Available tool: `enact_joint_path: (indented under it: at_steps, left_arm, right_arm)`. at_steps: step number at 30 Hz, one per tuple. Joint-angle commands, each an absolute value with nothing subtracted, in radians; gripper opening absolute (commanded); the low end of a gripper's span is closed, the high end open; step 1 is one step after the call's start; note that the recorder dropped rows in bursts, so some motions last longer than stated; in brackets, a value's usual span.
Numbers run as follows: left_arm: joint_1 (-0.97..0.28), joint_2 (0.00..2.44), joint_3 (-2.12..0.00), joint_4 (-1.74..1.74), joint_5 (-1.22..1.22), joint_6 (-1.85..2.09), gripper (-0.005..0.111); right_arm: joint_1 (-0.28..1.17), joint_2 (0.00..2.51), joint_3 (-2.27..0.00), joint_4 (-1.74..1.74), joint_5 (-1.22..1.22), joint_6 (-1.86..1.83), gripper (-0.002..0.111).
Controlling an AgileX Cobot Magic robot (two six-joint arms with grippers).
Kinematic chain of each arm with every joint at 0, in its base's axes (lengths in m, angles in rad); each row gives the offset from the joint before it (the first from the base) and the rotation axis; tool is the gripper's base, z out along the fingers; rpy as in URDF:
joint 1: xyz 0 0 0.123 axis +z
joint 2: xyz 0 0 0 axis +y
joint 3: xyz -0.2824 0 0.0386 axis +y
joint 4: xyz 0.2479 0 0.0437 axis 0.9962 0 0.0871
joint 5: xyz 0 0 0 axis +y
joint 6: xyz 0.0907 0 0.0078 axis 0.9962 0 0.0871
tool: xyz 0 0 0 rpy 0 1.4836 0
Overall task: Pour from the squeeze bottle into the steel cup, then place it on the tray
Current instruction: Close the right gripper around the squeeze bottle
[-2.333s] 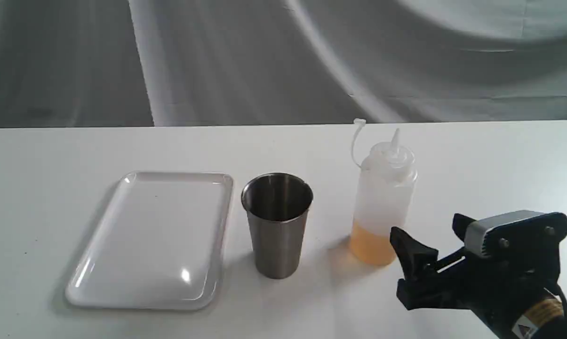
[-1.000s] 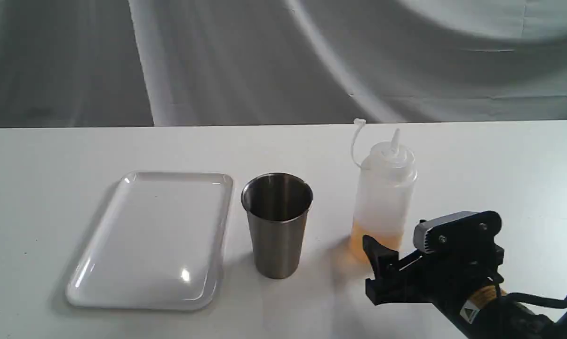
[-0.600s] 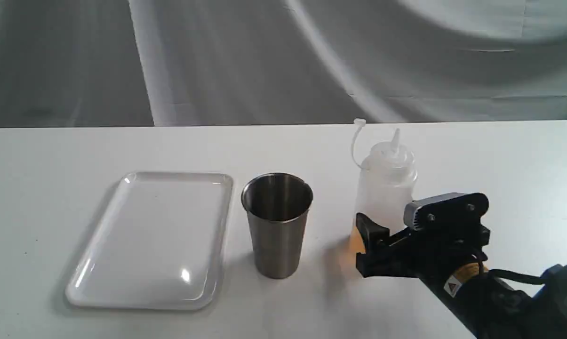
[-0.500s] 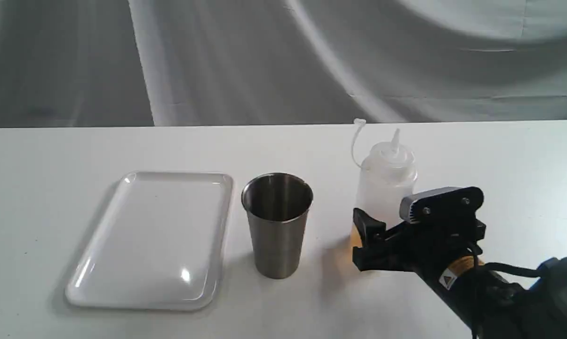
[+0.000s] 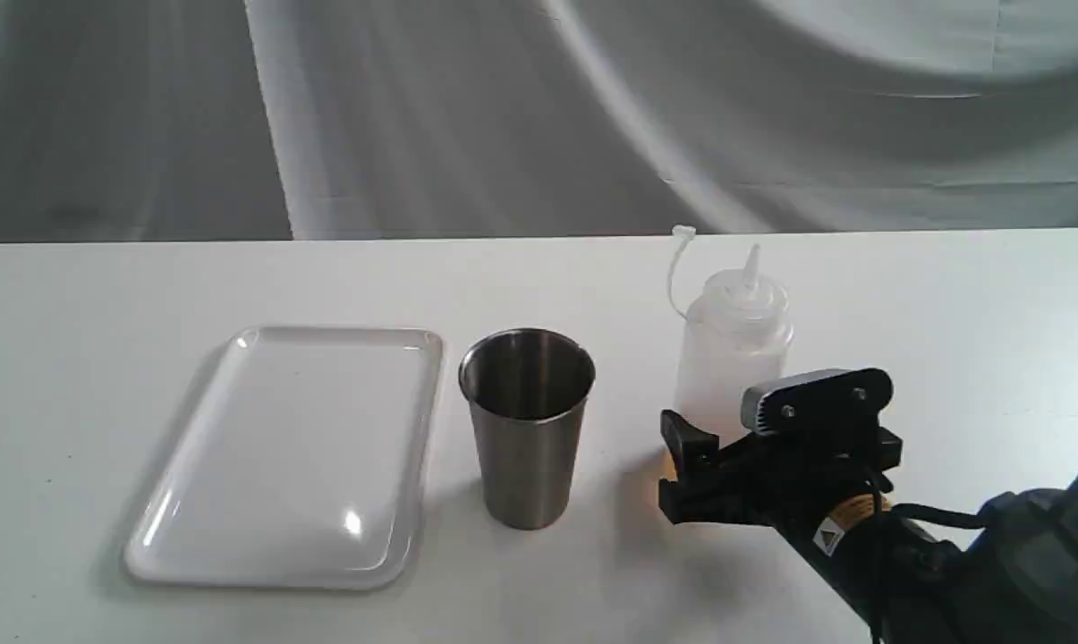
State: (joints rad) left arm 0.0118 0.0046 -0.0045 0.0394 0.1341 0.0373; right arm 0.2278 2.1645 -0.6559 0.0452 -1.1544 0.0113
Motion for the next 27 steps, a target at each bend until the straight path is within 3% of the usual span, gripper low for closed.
enact_joint_path:
  at_steps: [1,27]
  left_arm:
    - [0.007,0.0,0.0,0.04,0.133,0.033,0.008]
    - [0.007,0.0,0.0,0.04,0.133,0.036,0.008]
  right_arm:
    - [0.22,2.18,-0.685,0.0,-1.158,0.021,0.075]
    - [0.197,2.227,-0.787,0.007,-1.134,0.043,0.075]
